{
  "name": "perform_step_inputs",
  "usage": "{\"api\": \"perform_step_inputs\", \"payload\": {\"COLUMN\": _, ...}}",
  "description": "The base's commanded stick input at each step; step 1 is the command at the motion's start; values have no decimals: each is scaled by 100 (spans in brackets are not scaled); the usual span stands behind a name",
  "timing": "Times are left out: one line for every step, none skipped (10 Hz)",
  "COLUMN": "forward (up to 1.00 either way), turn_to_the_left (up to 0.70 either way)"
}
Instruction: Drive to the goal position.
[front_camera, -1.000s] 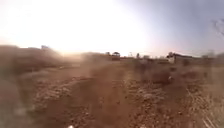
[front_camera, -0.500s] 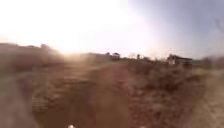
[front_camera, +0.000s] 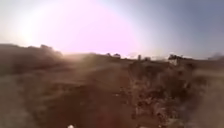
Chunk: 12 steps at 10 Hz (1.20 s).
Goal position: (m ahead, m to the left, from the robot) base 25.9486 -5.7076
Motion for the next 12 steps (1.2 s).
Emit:
{"api": "perform_step_inputs", "payload": {"forward": 70, "turn_to_the_left": 0}}
{"api": "perform_step_inputs", "payload": {"forward": 70, "turn_to_the_left": 0}}
{"api": "perform_step_inputs", "payload": {"forward": 70, "turn_to_the_left": 0}}
{"api": "perform_step_inputs", "payload": {"forward": 70, "turn_to_the_left": 0}}
{"api": "perform_step_inputs", "payload": {"forward": 70, "turn_to_the_left": 0}}
{"api": "perform_step_inputs", "payload": {"forward": 70, "turn_to_the_left": 0}}
{"api": "perform_step_inputs", "payload": {"forward": 70, "turn_to_the_left": 0}}
{"api": "perform_step_inputs", "payload": {"forward": 70, "turn_to_the_left": 0}}
{"api": "perform_step_inputs", "payload": {"forward": 70, "turn_to_the_left": 0}}
{"api": "perform_step_inputs", "payload": {"forward": 70, "turn_to_the_left": 0}}
{"api": "perform_step_inputs", "payload": {"forward": 70, "turn_to_the_left": 0}}
{"api": "perform_step_inputs", "payload": {"forward": 70, "turn_to_the_left": 0}}
